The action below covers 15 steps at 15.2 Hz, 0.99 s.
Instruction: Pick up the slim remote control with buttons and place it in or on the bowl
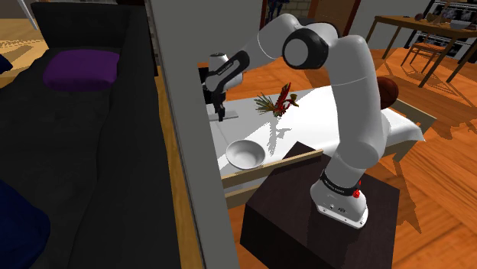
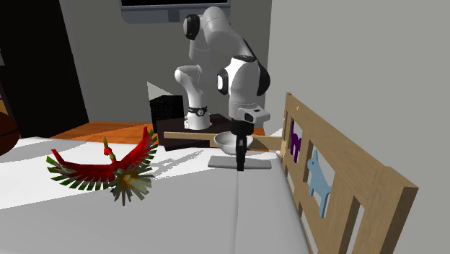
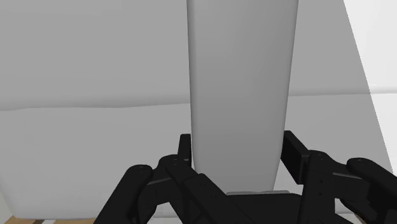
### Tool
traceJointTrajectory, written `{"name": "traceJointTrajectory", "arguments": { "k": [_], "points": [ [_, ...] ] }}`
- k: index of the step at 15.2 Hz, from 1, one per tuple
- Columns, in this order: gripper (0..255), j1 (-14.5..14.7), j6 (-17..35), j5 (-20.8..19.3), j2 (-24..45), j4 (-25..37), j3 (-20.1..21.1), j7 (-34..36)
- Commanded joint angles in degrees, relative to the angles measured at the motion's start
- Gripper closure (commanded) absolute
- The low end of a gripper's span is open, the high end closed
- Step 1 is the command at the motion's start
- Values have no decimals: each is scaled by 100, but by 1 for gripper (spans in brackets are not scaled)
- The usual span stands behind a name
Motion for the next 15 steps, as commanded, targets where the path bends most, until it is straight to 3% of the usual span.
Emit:
{"name": "traceJointTrajectory", "arguments": {
  "k": [1,9,15],
  "points": [
    [255,1,-121,-11,-110,10,-9,0],
    [255,18,-541,-48,-452,89,-34,20],
    [255,292,118,-172,-1611,-1726,-16,334]
  ]
}}
